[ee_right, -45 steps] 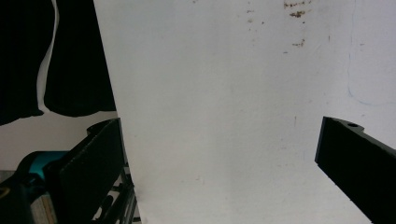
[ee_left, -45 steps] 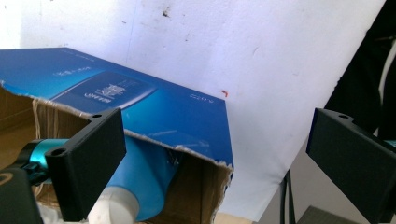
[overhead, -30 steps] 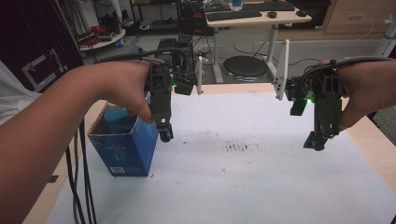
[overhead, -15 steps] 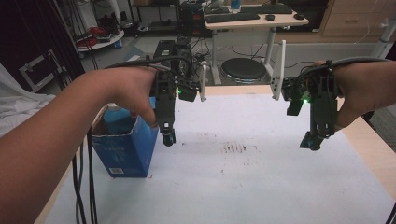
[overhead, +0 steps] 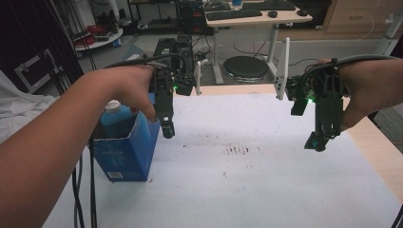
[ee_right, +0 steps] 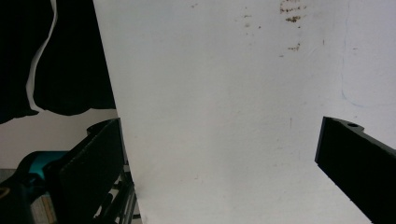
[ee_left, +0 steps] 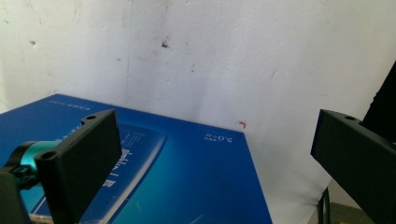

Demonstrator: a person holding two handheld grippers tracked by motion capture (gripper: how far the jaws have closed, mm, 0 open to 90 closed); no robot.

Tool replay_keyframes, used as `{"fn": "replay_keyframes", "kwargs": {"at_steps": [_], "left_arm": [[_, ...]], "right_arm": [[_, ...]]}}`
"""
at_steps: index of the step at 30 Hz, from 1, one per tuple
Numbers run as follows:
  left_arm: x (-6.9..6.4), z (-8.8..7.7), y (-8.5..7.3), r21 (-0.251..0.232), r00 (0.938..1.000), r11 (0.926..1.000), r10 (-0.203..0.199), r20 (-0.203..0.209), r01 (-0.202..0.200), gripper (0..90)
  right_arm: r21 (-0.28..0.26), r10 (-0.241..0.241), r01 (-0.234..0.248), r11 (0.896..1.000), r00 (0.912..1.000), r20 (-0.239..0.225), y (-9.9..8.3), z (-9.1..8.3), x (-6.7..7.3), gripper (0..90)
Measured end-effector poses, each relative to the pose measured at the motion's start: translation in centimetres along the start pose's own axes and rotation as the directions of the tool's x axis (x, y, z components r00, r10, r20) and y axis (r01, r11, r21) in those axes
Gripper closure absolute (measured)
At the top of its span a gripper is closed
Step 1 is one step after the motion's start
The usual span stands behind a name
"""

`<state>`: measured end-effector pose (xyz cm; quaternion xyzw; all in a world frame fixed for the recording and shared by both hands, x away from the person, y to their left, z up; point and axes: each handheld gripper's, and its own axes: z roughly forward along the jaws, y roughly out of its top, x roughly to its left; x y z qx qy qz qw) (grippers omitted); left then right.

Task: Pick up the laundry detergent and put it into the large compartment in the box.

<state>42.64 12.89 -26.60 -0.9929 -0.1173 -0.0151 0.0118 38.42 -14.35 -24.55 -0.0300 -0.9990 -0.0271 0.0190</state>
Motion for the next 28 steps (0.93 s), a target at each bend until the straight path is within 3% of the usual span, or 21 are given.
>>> {"fn": "replay_keyframes", "kwargs": {"at_steps": [28], "left_arm": [[-0.28, -0.33, 0.05, -0.018, 0.9996, 0.9995, 0.025, -0.011, -0.025, 1.7]], "right_arm": [[0.01, -0.004, 0.004, 1.0, 1.0, -0.002, 0.17, 0.24, -0.11, 0.8]]}}
